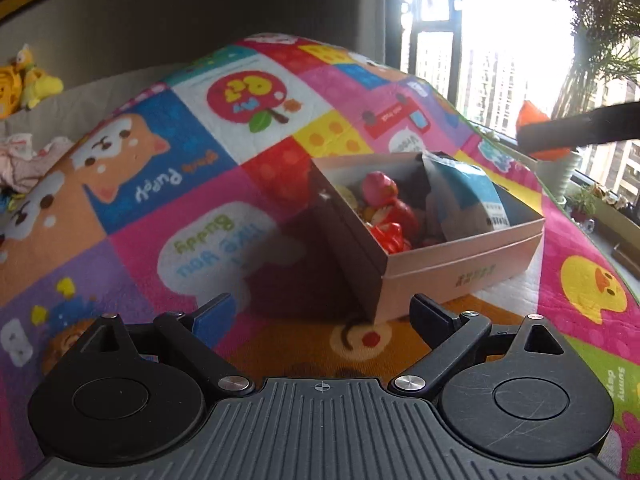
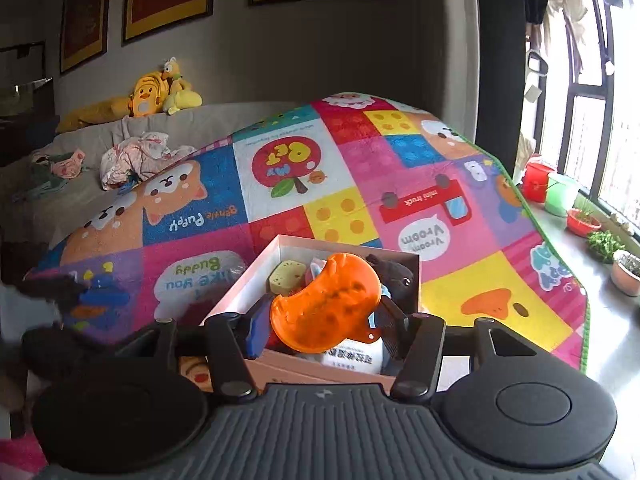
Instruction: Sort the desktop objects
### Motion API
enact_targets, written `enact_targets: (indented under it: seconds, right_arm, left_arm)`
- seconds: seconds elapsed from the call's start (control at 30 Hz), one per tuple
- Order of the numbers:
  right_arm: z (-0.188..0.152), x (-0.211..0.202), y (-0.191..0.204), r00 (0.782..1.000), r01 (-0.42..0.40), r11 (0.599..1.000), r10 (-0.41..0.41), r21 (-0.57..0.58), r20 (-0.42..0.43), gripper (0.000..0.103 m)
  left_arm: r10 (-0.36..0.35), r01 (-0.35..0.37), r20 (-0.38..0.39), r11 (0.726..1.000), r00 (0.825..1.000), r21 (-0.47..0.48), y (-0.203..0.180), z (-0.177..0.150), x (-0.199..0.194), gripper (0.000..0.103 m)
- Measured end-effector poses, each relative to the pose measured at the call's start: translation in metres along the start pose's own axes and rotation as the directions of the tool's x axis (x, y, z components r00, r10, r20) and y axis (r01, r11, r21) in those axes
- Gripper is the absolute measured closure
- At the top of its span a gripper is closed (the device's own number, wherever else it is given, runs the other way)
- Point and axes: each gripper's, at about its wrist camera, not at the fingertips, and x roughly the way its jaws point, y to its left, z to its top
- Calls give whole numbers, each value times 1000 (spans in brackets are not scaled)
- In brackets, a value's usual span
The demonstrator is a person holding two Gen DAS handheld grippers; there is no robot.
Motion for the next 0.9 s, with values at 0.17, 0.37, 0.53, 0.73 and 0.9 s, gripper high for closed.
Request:
enact_targets:
  seconds: [0.17,0.37,0.53,0.73,0.9]
  right_arm:
    - [41,66,5,991,-39,996,49,81,-126,49]
    - [44,125,50,986,-14,998,3,-66,-170,49]
    - [40,143,53,978,-43,995,23,-93,-206,41]
    - [35,95,28,988,-69,998,67,-6,-137,26]
    - [4,33,9,996,-63,996,67,64,-66,11]
  left_arm:
    - [-43,44,31,998,999,-52,9,-7,-20,3]
    - [-68,70,28,996,997,-59,7,-20,-28,2]
    - [-66,65,-8,996,998,-61,10,-31,-23,2]
    - [-63,60,-39,995,997,-78,10,-36,-16,1]
    - [-61,57,-52,995,997,-79,1,-37,-13,0]
